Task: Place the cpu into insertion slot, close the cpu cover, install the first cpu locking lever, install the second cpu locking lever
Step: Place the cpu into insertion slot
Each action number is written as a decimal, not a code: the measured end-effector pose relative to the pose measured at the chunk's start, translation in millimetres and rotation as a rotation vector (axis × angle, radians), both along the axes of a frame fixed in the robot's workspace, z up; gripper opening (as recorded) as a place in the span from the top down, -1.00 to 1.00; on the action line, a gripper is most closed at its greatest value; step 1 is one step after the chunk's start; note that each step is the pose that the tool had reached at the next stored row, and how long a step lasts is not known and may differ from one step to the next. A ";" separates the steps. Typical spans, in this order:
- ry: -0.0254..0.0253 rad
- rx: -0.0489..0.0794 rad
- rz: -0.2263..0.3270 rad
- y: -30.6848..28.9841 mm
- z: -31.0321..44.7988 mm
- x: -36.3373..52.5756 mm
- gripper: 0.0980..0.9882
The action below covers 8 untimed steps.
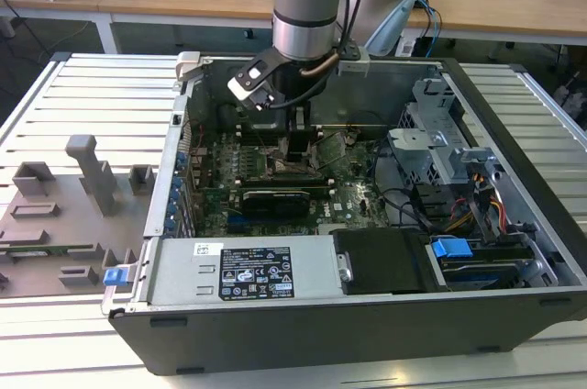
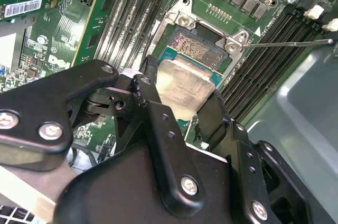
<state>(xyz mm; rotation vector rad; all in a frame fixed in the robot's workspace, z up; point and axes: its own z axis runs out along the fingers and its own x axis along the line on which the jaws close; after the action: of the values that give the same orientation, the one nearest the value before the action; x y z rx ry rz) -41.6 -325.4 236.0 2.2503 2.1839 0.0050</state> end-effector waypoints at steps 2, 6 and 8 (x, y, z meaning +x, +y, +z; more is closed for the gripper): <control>0.0000 0.000 0.000 0.0 -1.4 0.0 0.00; 0.0000 0.000 0.000 0.1 -7.0 0.0 0.00; 0.0000 0.000 0.000 0.2 -8.1 0.0 0.00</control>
<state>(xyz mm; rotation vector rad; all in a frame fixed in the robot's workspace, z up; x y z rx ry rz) -41.6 -325.2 227.9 2.2502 2.1840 0.0049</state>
